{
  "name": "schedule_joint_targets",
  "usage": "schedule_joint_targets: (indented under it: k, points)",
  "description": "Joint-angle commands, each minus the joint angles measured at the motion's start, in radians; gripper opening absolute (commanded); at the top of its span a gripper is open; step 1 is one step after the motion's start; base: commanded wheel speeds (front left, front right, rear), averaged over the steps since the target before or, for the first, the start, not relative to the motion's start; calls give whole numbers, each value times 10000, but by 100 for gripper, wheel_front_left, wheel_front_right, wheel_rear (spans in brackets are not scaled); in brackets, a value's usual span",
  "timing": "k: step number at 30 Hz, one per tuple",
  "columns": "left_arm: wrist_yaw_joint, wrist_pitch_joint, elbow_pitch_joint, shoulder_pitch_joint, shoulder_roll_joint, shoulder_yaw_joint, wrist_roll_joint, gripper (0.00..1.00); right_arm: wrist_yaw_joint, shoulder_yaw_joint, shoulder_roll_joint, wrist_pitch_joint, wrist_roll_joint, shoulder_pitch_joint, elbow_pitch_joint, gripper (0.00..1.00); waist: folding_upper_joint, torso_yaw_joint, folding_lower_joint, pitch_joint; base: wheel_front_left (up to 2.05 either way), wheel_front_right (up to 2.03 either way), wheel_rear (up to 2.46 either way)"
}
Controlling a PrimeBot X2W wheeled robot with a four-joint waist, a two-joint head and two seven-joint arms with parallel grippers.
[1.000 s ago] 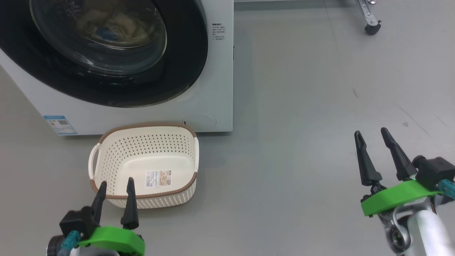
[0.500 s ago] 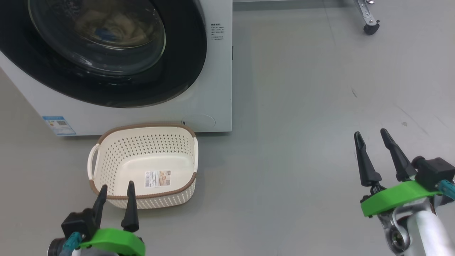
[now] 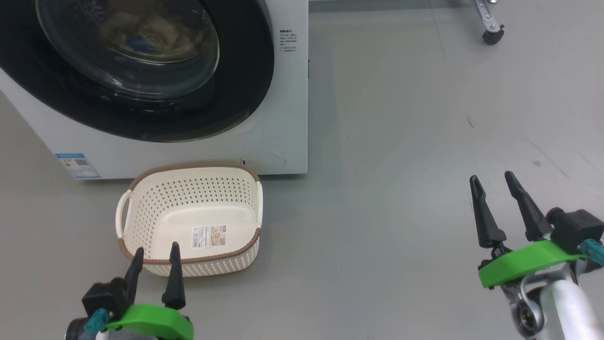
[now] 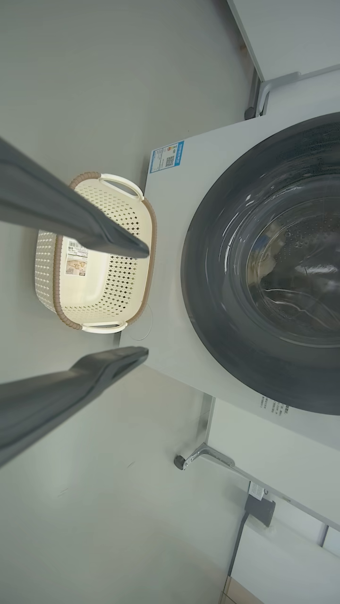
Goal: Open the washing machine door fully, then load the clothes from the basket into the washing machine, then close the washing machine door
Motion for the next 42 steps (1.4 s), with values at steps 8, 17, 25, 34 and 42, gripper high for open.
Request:
schedule_joint_targets:
  k: [8,17,25,34,42]
  points:
    - [6,-111,-746,-341,339,222,-278,100,-36,211,5,4,-181,-306,-294,100,0,-41,0,-6,0,0,0]
    - [6,-111,-942,-252,300,329,-154,100,-36,201,8,4,-180,-305,-253,100,0,-99,0,-17,0,0,0]
    - [6,-111,-1184,-148,228,347,-355,100,-36,210,10,4,-182,-298,-246,100,0,-114,0,0,0,0,0]
    - [0,54,-438,319,-10,-65,-389,0,2,27,50,16,-114,194,565,0,0,-117,0,6,0,0,0]
    - [0,274,-507,305,-22,88,-1202,0,-1,-38,48,282,801,173,546,0,0,-86,0,-16,0,0,0]
